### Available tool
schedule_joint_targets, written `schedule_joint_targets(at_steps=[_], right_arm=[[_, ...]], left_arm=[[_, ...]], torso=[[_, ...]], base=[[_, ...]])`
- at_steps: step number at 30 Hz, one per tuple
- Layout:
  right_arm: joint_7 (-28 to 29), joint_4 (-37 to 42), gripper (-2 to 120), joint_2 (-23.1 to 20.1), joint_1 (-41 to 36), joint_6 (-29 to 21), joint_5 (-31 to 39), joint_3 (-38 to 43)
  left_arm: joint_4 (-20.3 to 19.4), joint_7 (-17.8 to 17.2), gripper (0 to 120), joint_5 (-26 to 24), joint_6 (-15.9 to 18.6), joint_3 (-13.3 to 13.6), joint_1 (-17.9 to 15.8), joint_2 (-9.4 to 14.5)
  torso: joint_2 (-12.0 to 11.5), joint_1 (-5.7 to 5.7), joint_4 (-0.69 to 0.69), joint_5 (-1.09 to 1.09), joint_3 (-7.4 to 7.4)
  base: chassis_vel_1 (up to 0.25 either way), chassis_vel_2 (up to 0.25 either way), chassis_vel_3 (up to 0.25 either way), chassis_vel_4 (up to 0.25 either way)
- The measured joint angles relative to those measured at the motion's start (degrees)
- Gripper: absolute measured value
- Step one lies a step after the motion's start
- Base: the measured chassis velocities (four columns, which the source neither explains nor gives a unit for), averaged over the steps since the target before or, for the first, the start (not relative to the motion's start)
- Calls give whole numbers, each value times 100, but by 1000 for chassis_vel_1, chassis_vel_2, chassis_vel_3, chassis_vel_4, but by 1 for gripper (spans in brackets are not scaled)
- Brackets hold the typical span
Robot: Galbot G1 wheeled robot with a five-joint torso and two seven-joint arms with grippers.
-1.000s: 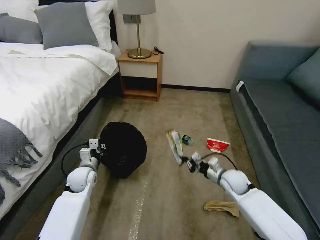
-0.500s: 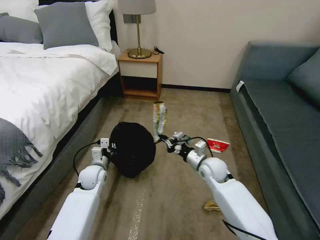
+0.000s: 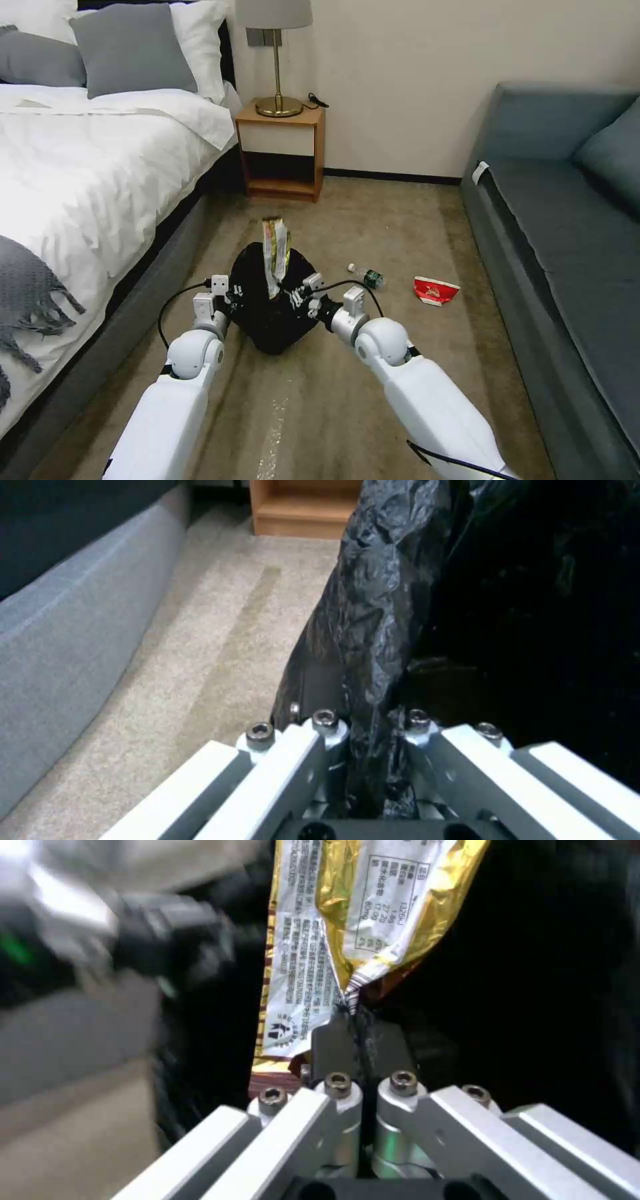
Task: Pick up the trash bin, then pick up the garbage on the floor and place it into the trash bin.
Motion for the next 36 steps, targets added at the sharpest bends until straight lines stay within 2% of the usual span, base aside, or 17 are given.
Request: schedule_joint_targets(at_steps=[10,12,13,17,18,20,21,23,24,26,27,29,30,35,36], right_arm=[[192,-267,1,32,-104,55,-314,10],[233,-268,11,21,-156,65,-358,23],[233,-268,11,21,-156,65,-358,23],[248,-210,31,-30,-222,68,-409,6],[248,-210,31,-30,-222,68,-409,6],[249,-162,41,-52,-223,67,-412,-3],[249,-162,41,-52,-223,67,-412,-3],[253,-112,52,-74,-217,68,-413,-6],[253,-112,52,-74,-217,68,-413,-6],[256,-64,63,-108,-207,67,-413,1],[256,-64,63,-108,-207,67,-413,1],[258,7,74,-161,-212,70,-429,65],[258,7,74,-161,-212,70,-429,65],[260,265,94,-417,-237,70,-302,342],[260,265,94,-417,-237,70,-302,342]], left_arm=[[-59,-8,1,-39,0,18,26,-12],[-59,-8,1,-40,0,28,19,-22],[-59,-8,1,-40,0,28,19,-22],[-46,-14,1,-40,0,30,-5,-22],[-46,-14,1,-40,0,30,-5,-22],[-26,-14,1,-41,0,28,-14,-20],[-26,-14,1,-41,0,28,-14,-20],[3,-15,1,-39,-1,18,-22,-12],[3,-15,1,-39,-1,18,-22,-12],[24,-15,1,-38,-12,-1,-25,-4],[24,-15,1,-38,-12,-1,-25,-4],[30,-15,1,-38,-18,-20,-23,10],[30,-15,1,-38,-18,-20,-23,10],[57,-9,1,-38,-48,-90,5,53],[57,-9,1,-38,-48,-90,5,53]], torso=[[0,0,0,0,0],[0,0,0,0,0],[0,0,0,0,0],[0,0,-1,1,0],[0,0,-1,1,0],[0,0,0,0,0],[0,0,0,0,0],[0,0,0,0,0],[0,0,0,0,0],[0,0,0,1,0],[0,0,0,1,0],[0,0,0,1,-1],[0,0,0,1,-1],[0,0,0,1,0],[0,0,0,1,0]], base=[[0,0,0,0],[0,0,0,0],[0,0,0,0],[0,0,0,0],[0,0,0,0],[0,0,0,0],[0,0,0,0],[0,0,0,0],[0,0,0,0],[0,0,0,0],[0,0,0,0],[0,0,0,0],[0,0,0,0],[0,0,0,0],[0,0,0,0]])
